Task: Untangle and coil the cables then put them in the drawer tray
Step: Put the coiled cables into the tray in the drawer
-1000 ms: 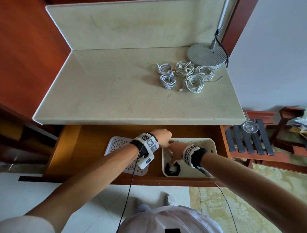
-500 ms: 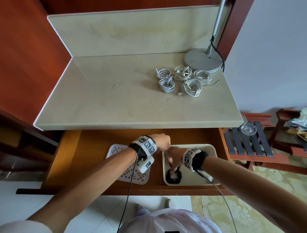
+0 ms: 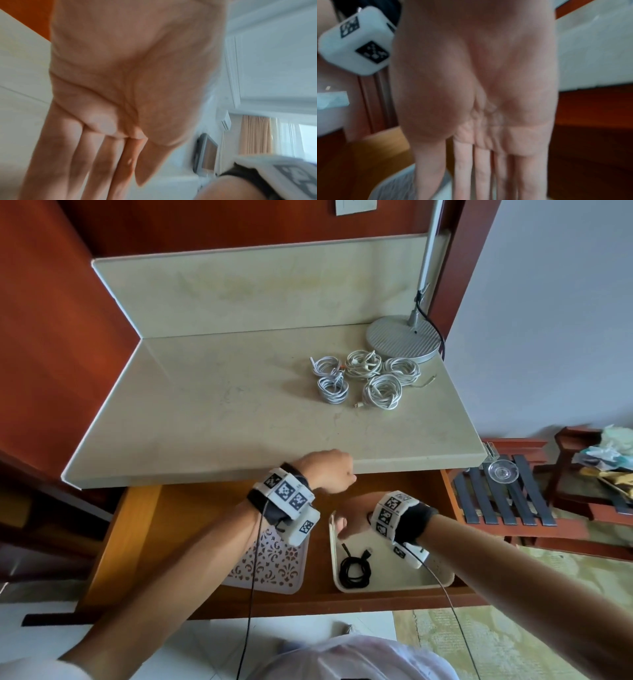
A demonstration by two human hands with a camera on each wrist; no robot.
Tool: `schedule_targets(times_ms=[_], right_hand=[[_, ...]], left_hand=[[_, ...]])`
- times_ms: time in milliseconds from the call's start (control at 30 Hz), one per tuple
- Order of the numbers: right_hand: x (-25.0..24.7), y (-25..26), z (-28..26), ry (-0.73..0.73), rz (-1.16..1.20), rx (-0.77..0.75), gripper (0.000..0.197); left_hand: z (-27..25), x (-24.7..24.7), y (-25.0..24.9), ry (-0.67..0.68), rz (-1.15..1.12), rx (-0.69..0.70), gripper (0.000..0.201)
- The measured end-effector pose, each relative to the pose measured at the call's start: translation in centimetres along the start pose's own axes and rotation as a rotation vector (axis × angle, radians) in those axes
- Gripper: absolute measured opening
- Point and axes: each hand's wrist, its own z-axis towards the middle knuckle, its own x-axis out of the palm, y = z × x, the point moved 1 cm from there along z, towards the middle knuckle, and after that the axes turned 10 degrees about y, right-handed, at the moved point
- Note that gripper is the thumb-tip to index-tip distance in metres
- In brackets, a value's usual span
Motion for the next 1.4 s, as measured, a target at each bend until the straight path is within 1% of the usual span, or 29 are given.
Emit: schedule_targets(times_ms=[67, 167, 200, 233, 267, 300, 367, 433, 467, 500, 567, 633, 700, 800, 900, 1033, 1100, 1133, 1267, 1333, 1400], right_hand=[[-2.1, -0.5, -2.0, 0.024, 0.056, -0.031, 0.041], [-5.8, -1.6, -6.1, 0.120, 0.318, -0.125, 0.027], [-7.0, -2.4, -7.7, 0.113, 0.383, -0.149, 0.027], [-8.2, -3.5, -9.1, 0.073, 0.439, -0.163, 0.028], [-9.4, -4.6, -10.4, -0.005, 0.491, -0.165, 0.030], [-10.4, -5.9, -11.4, -0.119, 0.547, -0.150, 0.033], [-12.1, -8.6, -12.5, -0.447, 0.666, -0.067, 0.034], [-13.2, -11.3, -11.8, -0.770, 0.789, 0.055, 0.035], [-13.4, -12.2, -11.3, -0.862, 0.840, 0.115, 0.037], [-13.6, -12.9, -10.8, -0.893, 0.884, 0.163, 0.038], [-13.7, -13.6, -9.7, -0.845, 0.971, 0.184, 0.038], [-13.8, -13.9, -8.7, -0.802, 1.104, 0.130, 0.038], [-14.0, -14.1, -8.1, -0.803, 1.221, 0.064, 0.039], [-14.3, -13.9, -7.8, -0.800, 1.265, 0.007, 0.034], [-14.5, -13.7, -8.1, -0.791, 1.298, -0.029, 0.028], [-14.5, -13.8, -8.7, -0.770, 1.321, -0.044, 0.021], [-14.3, -13.8, -9.0, -0.756, 1.285, -0.034, 0.012], [-14.2, -13.8, -9.1, -0.749, 1.258, -0.028, 0.011], [-13.3, -13.7, -9.4, -0.675, 1.125, 0.007, 0.021], [-12.8, -13.5, -9.7, -0.608, 1.126, -0.011, 0.021], [-12.2, -12.9, -10.2, -0.529, 1.123, -0.033, 0.021]], left_hand=[[-1.0, -2.2, 0.3, -0.136, -0.097, 0.048, 0.030], [-1.6, -5.0, 0.7, -0.421, -0.225, 0.079, 0.027], [-1.3, -5.6, 0.9, -0.498, -0.275, 0.077, 0.025], [-0.9, -6.1, 1.1, -0.553, -0.321, 0.069, 0.024], [-0.4, -6.6, 1.2, -0.590, -0.353, 0.062, 0.022], [0.1, -6.9, 1.1, -0.614, -0.373, 0.053, 0.021], [1.4, -7.4, 0.6, -0.651, -0.398, 0.058, 0.021], [2.7, -7.7, -0.2, -0.665, -0.403, 0.050, 0.020], [3.5, -7.7, -0.6, -0.654, -0.407, 0.038, 0.021], [4.3, -7.7, -0.9, -0.634, -0.407, 0.017, 0.024], [5.9, -7.8, -1.4, -0.603, -0.391, -0.031, 0.032], [7.3, -7.9, -1.7, -0.589, -0.393, -0.069, 0.034], [8.5, -8.2, -2.0, -0.589, -0.407, -0.096, 0.035], [10.0, -8.8, -2.2, -0.574, -0.443, -0.133, 0.042], [11.1, -9.3, -2.0, -0.585, -0.514, -0.170, 0.040], [11.6, -9.5, -1.8, -0.581, -0.545, -0.212, 0.035], [11.4, -9.4, -1.8, -0.552, -0.564, -0.210, 0.034], [11.2, -9.3, -1.7, -0.532, -0.576, -0.208, 0.033], [9.8, -8.4, -1.5, -0.438, -0.714, -0.184, 0.033], [8.7, -7.4, -1.3, -0.389, -0.802, -0.162, 0.034], [7.7, -6.2, -1.0, -0.344, -0.838, -0.133, 0.033]])
